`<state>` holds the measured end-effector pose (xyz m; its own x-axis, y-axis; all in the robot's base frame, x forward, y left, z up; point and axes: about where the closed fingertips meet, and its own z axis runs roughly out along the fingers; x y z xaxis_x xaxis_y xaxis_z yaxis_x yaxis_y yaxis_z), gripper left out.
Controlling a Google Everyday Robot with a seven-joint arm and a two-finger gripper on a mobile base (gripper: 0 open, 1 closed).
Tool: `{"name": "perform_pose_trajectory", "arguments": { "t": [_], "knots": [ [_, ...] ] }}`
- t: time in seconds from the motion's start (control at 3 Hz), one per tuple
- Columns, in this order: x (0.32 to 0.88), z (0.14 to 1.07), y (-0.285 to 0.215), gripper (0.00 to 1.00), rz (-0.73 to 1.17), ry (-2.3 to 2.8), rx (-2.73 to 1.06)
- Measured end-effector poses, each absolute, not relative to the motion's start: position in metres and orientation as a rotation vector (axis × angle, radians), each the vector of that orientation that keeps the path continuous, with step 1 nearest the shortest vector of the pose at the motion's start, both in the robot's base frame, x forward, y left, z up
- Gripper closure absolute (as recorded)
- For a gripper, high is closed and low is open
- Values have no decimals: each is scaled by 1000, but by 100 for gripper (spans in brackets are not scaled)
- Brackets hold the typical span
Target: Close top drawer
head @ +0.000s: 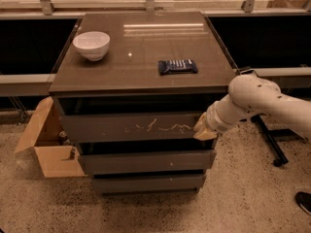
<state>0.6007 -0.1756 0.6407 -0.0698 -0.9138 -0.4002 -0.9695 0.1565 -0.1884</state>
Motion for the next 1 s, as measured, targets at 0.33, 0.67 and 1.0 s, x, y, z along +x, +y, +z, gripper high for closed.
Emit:
{"name": "perform_pose_trajectory", "arguments": {
  "t": [0.33,0.67,1.0],
  "knots": [
    [591,655,-182,62,136,2003,-1754],
    [562,675,-193,39,109,2000,-1717],
    [531,694,-209,16,86,2017,-1686]
  ]
}}
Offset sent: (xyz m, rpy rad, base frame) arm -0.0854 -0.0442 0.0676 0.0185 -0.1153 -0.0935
